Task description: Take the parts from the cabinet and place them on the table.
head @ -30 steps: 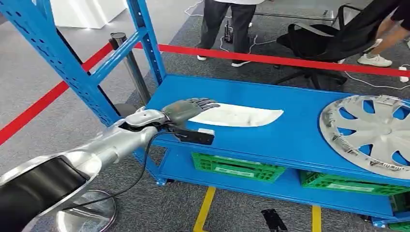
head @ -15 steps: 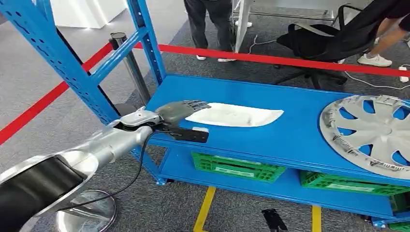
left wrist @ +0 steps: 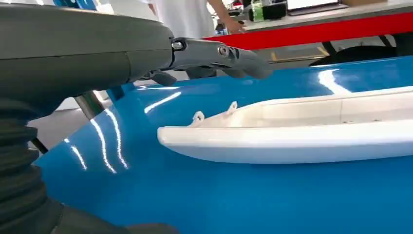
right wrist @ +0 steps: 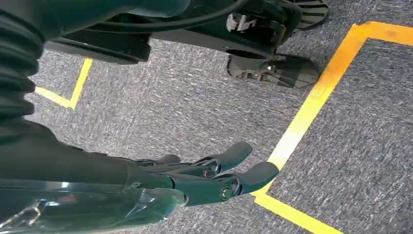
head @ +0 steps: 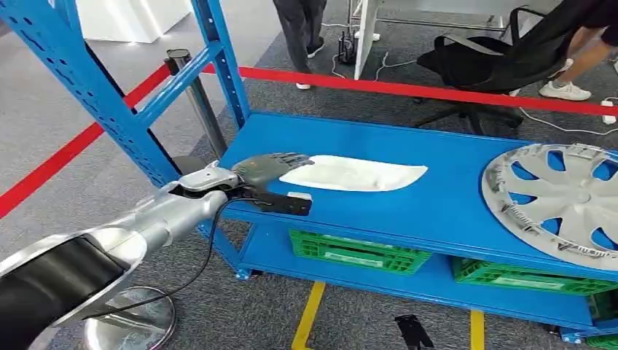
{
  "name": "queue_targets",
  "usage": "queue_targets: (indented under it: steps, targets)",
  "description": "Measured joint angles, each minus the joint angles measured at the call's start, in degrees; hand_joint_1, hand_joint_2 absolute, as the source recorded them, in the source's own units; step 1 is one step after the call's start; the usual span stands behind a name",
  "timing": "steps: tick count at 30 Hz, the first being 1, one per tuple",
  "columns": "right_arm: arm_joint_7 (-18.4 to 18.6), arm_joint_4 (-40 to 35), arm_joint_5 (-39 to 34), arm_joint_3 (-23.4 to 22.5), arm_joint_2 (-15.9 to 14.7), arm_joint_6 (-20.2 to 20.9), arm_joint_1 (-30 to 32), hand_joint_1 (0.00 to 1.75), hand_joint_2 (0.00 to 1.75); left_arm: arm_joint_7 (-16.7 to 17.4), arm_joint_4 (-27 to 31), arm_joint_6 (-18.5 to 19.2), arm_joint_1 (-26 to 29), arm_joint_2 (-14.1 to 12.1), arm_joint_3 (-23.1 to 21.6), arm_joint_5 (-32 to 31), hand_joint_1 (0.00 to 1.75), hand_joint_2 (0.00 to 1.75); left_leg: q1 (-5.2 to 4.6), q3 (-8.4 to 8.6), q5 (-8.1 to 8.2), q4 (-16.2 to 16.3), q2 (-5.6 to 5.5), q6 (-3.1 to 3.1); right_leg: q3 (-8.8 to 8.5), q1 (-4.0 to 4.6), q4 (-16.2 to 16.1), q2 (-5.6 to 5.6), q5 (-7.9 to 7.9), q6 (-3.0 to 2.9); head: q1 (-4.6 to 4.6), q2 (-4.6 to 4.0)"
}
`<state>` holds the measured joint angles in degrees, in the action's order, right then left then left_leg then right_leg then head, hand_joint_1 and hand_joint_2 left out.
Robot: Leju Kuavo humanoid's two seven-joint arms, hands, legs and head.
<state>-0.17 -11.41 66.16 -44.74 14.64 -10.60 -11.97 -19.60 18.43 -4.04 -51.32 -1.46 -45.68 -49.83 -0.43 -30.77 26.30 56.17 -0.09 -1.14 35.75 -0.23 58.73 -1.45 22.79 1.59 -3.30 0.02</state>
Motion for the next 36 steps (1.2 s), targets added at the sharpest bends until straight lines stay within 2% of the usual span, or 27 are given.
queue_targets:
  steps: [3,5,6,7,9,10,12,13,14,15,16,20,21,29,32,33,36]
  targets:
    - [0.0,0.0,0.0,0.0,0.0,0.0,0.0,0.0,1.75,0.3,0.0,0.0,0.0,0.0,0.0,-0.5,0.0,1.75,0.0,0.0,0.0,0.0,0.0,0.0,0.0,0.0,0.0,0.0,0.0,0.0,0.0,0.0]
    - [-0.1,0.0,0.0,0.0,0.0,0.0,0.0,0.0,1.75,0.3,-0.1,-0.1,0.0,0.0,0.0,-0.6,0.86,1.75,0.0,0.0,0.0,0.0,0.0,0.0,0.0,0.0,0.0,0.0,0.0,0.0,0.0,0.0]
    - [-0.2,0.0,0.0,0.0,0.0,0.0,0.0,0.0,1.75,0.4,-0.1,-0.2,0.0,0.0,-0.1,-0.6,1.45,1.75,0.0,0.0,0.0,0.0,0.0,0.0,0.0,0.0,0.0,0.0,0.0,0.0,-0.02,0.0]
    - [-0.2,0.0,0.0,0.0,0.0,0.0,0.0,0.0,1.75,0.4,-0.1,-0.3,0.0,0.0,-0.1,-0.8,1.73,1.75,0.0,0.0,0.0,0.0,0.0,0.0,0.0,0.0,0.0,0.0,0.0,0.0,0.0,0.0]
    - [-0.2,0.0,0.0,0.0,0.0,0.0,0.0,0.0,1.75,0.4,-0.1,-0.6,0.0,0.0,-0.1,-1.0,1.57,1.75,0.0,0.0,0.0,0.0,0.0,0.0,0.0,0.0,0.0,0.0,0.0,0.0,0.0,0.0]
    - [-0.2,0.0,0.0,0.0,0.0,0.0,0.0,0.0,1.75,0.5,-0.1,-0.7,0.0,-0.1,-0.1,-1.1,1.57,1.75,0.0,0.0,0.0,0.0,0.0,0.0,0.0,0.0,0.0,0.0,0.0,0.0,-0.02,0.0]
    - [-0.2,0.0,-0.1,0.0,0.0,0.0,0.0,0.0,1.75,0.5,-0.2,-0.7,0.0,-0.1,-0.1,-1.2,1.43,1.75,0.0,0.0,0.0,0.0,0.0,0.0,0.0,0.0,0.0,0.0,0.0,0.0,0.0,0.0]
    - [-0.2,0.0,-0.1,0.0,0.0,0.0,0.0,0.0,1.75,0.5,-0.2,-0.7,0.0,-0.1,-0.1,-1.2,1.57,1.75,0.0,0.0,0.0,0.0,0.0,0.0,0.0,0.0,0.0,0.0,0.0,0.0,0.0,0.0]
    - [-0.2,0.0,-0.1,0.0,0.0,0.0,0.0,0.0,1.75,0.5,-0.2,-0.8,0.0,-0.1,-0.2,-1.3,1.57,1.75,0.0,0.0,0.0,0.0,0.0,0.0,0.0,0.0,0.0,0.0,0.0,0.0,0.0,0.0]
    - [-0.2,0.0,-0.1,0.0,0.0,0.0,0.0,0.0,1.75,0.5,-0.2,-0.8,0.0,-0.2,-0.1,-1.3,1.5,1.75,0.0,0.0,0.0,0.0,0.0,0.0,0.0,0.0,0.0,0.0,0.0,0.0,0.0,0.0]
    - [-0.2,0.0,-0.1,0.0,0.0,-0.1,0.0,0.0,1.75,0.5,-0.2,-0.8,0.0,-0.2,-0.2,-1.3,1.57,1.75,0.0,0.0,0.0,0.0,0.0,0.0,0.0,0.0,0.0,0.0,0.0,0.0,0.0,0.0]
    - [-0.2,0.0,-0.2,0.0,0.0,-0.1,0.0,0.0,1.75,0.6,-0.2,-0.9,0.0,-0.3,-0.2,-1.4,1.62,1.75,0.0,0.0,0.0,0.0,0.0,0.0,0.01,0.0,0.0,0.0,0.0,0.0,0.0,0.0]
    - [-0.2,0.0,-0.2,0.0,0.0,-0.1,0.0,0.0,1.75,0.6,-0.2,-1.0,0.0,-0.3,-0.2,-1.4,1.59,1.75,0.0,0.0,0.0,0.0,0.0,0.0,0.0,0.0,0.0,0.0,0.0,0.0,0.0,0.0]
    - [-0.3,0.0,-0.3,0.0,0.0,-0.1,0.0,0.0,1.75,0.6,-0.2,-1.3,0.0,-0.4,-0.2,-1.6,1.62,1.75,0.0,0.01,0.0,0.0,0.0,0.0,-0.01,0.0,0.0,0.0,0.0,0.0,0.0,0.0]
    - [-0.3,0.0,-0.3,0.0,0.0,-0.1,0.0,0.0,1.75,0.6,-0.2,-1.3,0.0,-0.5,-0.2,-1.6,1.68,1.75,0.0,0.01,0.0,0.0,0.0,0.0,0.0,0.0,0.0,0.0,0.0,0.0,0.0,0.0]
    - [-0.3,0.0,-0.4,0.0,0.0,-0.1,0.0,0.0,1.75,0.6,-0.2,-1.3,0.0,-0.5,-0.2,-1.7,1.62,1.75,0.0,0.01,0.0,0.0,0.0,0.0,0.0,0.0,0.0,0.0,0.0,0.0,0.0,0.0]
    - [-0.3,0.0,-0.5,0.0,0.0,-0.3,0.1,0.0,1.75,0.6,-0.2,-1.3,0.0,-0.5,-0.2,-1.7,1.61,1.75,0.0,0.01,0.0,0.0,0.0,0.0,0.0,0.0,0.0,0.0,0.0,0.0,0.0,0.0]
